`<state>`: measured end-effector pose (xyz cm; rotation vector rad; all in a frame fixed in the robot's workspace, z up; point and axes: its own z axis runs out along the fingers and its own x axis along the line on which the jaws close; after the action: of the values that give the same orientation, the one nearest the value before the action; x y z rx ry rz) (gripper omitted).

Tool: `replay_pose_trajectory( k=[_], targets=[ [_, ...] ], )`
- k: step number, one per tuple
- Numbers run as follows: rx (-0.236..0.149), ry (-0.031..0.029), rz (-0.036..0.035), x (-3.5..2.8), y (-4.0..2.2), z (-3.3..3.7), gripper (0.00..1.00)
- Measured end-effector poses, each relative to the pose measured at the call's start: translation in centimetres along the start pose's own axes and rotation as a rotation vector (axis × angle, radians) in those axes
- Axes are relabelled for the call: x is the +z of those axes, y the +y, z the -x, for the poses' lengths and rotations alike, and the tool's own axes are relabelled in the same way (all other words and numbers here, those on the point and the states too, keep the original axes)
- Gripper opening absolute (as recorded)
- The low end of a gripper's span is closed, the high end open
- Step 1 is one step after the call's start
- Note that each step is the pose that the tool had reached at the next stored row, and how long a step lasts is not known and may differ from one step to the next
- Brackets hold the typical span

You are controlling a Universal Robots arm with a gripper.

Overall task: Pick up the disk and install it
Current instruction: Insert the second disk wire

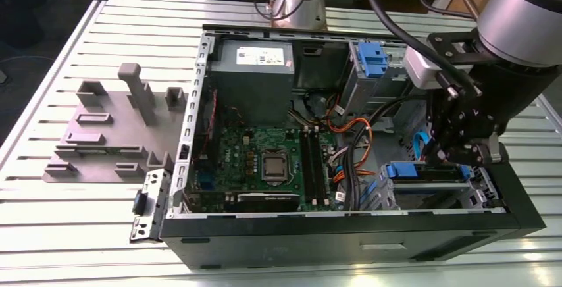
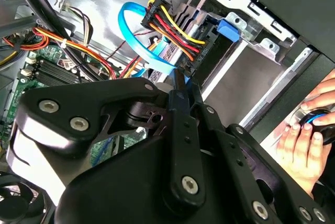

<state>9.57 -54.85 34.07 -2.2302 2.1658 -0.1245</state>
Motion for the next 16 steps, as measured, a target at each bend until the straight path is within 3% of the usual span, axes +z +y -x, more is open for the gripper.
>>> replay_pose_trajectory(
  k=[7, 14, 16],
  targets=[
    [0.001, -0.0100, -0.0065, 0.12, 0.16, -0.43, 0.16],
    [0.003, -0.0318, -0.0127, 0.21, 0.38, -0.84, 0.16],
    [0.003, -0.0351, -0.0133, 0.23, 0.39, -0.90, 0.16]
  ],
)
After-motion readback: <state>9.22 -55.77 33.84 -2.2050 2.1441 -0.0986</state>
